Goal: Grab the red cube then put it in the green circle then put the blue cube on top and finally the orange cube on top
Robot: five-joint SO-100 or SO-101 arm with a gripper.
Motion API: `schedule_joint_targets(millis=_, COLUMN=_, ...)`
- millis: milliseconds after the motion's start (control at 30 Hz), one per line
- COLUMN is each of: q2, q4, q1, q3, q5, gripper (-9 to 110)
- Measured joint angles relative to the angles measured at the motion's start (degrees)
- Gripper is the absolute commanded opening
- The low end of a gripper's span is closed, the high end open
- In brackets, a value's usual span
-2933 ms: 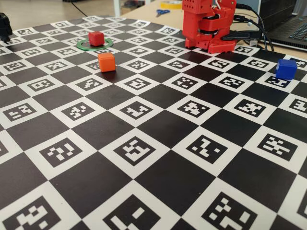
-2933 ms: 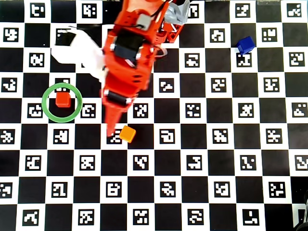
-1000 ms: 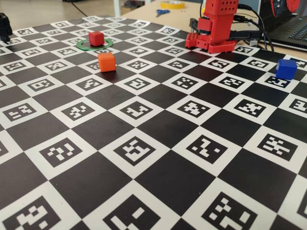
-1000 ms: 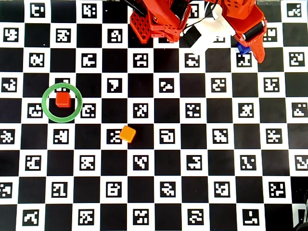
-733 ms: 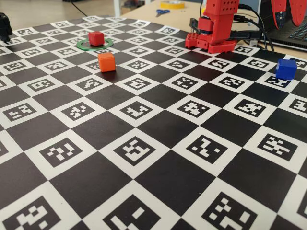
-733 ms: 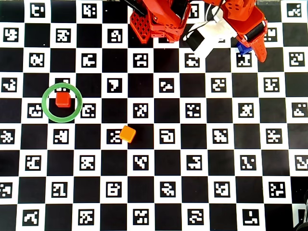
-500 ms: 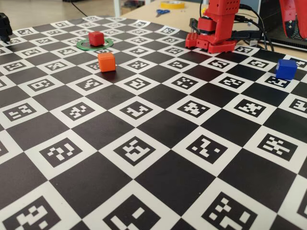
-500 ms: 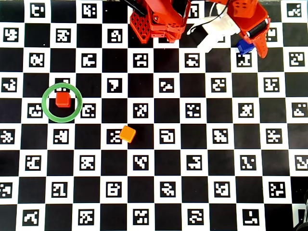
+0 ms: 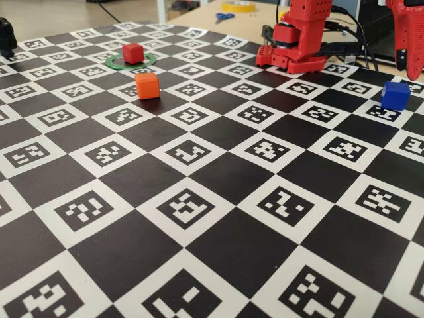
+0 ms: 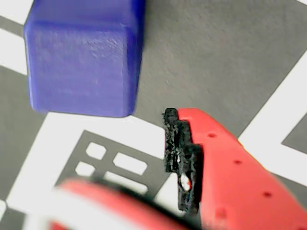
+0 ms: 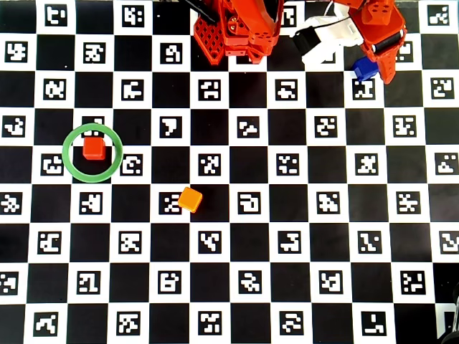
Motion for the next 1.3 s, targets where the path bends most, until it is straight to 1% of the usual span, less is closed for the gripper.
schedule_joint_targets(millis=233, q2=-3.3, q4=-2.7, q1=0.4, q3=0.0, q5=0.6, gripper=40)
schedule_joint_targets(millis=600, q2=-9.1, q4=-3.0, q1=0.4, q3=0.0, q5=1.4, gripper=40)
schedule_joint_targets(millis=900, q2=-10.7, q4=-5.4, q1=1.5, q3=-0.1, q5=1.4, gripper=39)
schedule_joint_targets(millis=1300, q2=-12.1, q4=-5.6, q1=1.6, q3=-0.4, q5=2.6, gripper=39)
